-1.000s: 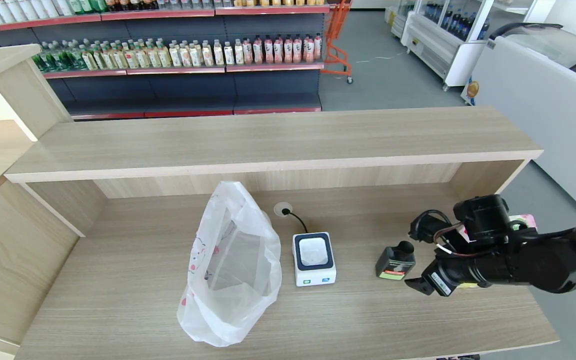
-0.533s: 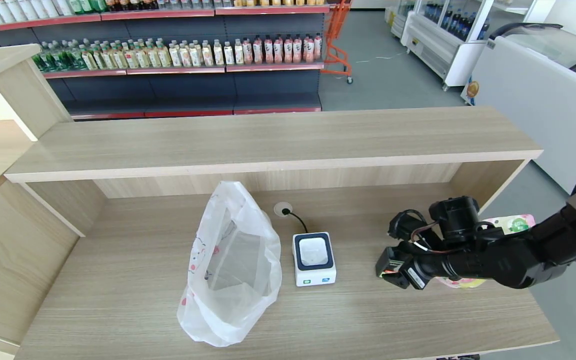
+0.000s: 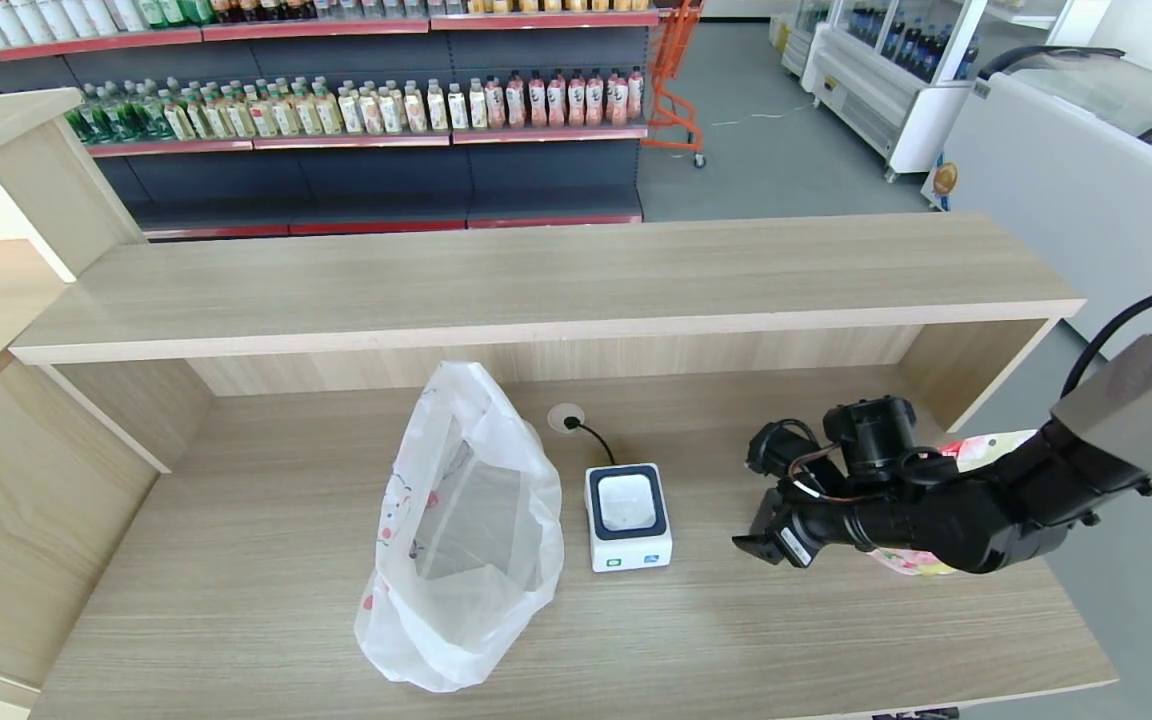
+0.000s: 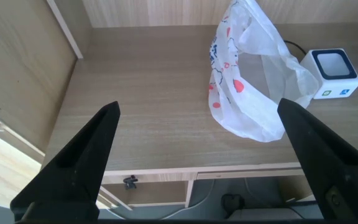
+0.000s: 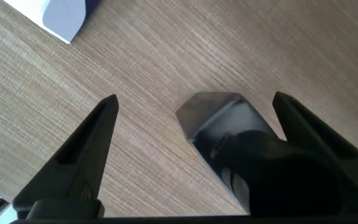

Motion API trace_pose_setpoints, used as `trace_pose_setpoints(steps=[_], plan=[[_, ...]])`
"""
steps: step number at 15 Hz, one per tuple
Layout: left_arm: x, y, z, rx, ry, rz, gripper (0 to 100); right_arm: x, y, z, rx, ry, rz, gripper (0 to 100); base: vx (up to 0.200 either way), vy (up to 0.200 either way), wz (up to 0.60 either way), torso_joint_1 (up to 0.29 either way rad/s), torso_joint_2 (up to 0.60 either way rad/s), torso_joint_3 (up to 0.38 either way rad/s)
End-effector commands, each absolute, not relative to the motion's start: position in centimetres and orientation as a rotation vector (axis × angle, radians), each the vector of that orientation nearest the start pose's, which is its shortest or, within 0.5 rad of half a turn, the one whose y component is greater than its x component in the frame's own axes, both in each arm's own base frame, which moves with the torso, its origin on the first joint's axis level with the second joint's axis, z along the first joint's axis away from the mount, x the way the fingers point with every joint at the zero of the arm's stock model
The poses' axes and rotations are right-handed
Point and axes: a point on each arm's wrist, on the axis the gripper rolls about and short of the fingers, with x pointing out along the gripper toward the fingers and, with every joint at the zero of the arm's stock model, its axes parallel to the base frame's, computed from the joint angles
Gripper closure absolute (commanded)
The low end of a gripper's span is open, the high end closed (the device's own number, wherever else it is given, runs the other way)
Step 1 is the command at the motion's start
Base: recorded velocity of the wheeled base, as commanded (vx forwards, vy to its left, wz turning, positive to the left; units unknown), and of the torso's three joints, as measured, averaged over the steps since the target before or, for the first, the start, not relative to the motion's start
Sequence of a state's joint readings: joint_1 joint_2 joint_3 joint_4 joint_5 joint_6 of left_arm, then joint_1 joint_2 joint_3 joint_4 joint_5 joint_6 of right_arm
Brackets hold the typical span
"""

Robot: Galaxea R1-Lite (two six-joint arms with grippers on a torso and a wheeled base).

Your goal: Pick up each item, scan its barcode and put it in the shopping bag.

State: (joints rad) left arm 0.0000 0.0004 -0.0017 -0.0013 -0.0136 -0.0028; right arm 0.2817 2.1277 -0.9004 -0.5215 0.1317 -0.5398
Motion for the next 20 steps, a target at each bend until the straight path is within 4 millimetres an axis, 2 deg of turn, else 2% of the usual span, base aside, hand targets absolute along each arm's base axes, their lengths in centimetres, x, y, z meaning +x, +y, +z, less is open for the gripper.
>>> trace_pose_setpoints(steps=[1,5,7,9,10,12,13,15,17,18,20], plan=[[-2.3,0.0,7.6,-0.003,-0.003,-0.014,0,35.3,10.6,4.2,-0.563,0.603,0.586,100,0.0,0.0,0.0,0.0,0.0,0.0],[-2.3,0.0,7.6,-0.003,-0.003,-0.014,0,35.4,10.6,3.9,-0.563,0.602,0.583,100,0.0,0.0,0.0,0.0,0.0,0.0],[-2.3,0.0,7.6,-0.003,-0.003,-0.014,0,35.5,10.7,5.0,-0.521,0.548,0.559,100,0.0,0.0,0.0,0.0,0.0,0.0],[-2.3,0.0,7.6,-0.003,-0.003,-0.014,0,34.2,10.2,7.9,-0.396,0.496,0.506,100,0.0,0.0,0.0,0.0,0.0,0.0],[-2.3,0.0,7.6,-0.003,-0.003,-0.014,0,33.0,9.4,10.1,-0.305,0.464,0.465,100,0.0,0.0,0.0,0.0,0.0,0.0],[-2.3,0.0,7.6,-0.003,-0.003,-0.014,0,32.2,6.2,13.8,-0.23,0.35,0.354,100,0.0,0.0,0.0,0.0,0.0,0.0],[-2.3,0.0,7.6,-0.003,-0.003,-0.014,0,30.6,5.4,15.2,-0.242,0.309,0.336,100,0.0,0.0,0.0,0.0,0.0,0.0],[-2.3,0.0,7.6,-0.003,-0.003,-0.014,0,27.7,5.1,15.1,-0.412,0.248,0.36,100,0.0,0.0,0.0,0.0,0.0,0.0],[-2.3,0.0,7.6,-0.003,-0.003,-0.014,0,24.8,4.6,14.0,-0.721,0.128,0.381,100,0.0,0.0,0.0,0.0,0.0,0.0],[-2.3,0.0,7.6,-0.003,-0.003,-0.014,0,24.0,4.5,13.8,-0.796,0.089,0.386,100,0.0,0.0,0.0,0.0,0.0,0.0],[-2.3,0.0,7.6,-0.003,-0.003,-0.014,0,23.4,4.7,14.3,-1.006,-0.07,0.553,100,0.0,0.0,0.0,0.0,0.0,0.0]])
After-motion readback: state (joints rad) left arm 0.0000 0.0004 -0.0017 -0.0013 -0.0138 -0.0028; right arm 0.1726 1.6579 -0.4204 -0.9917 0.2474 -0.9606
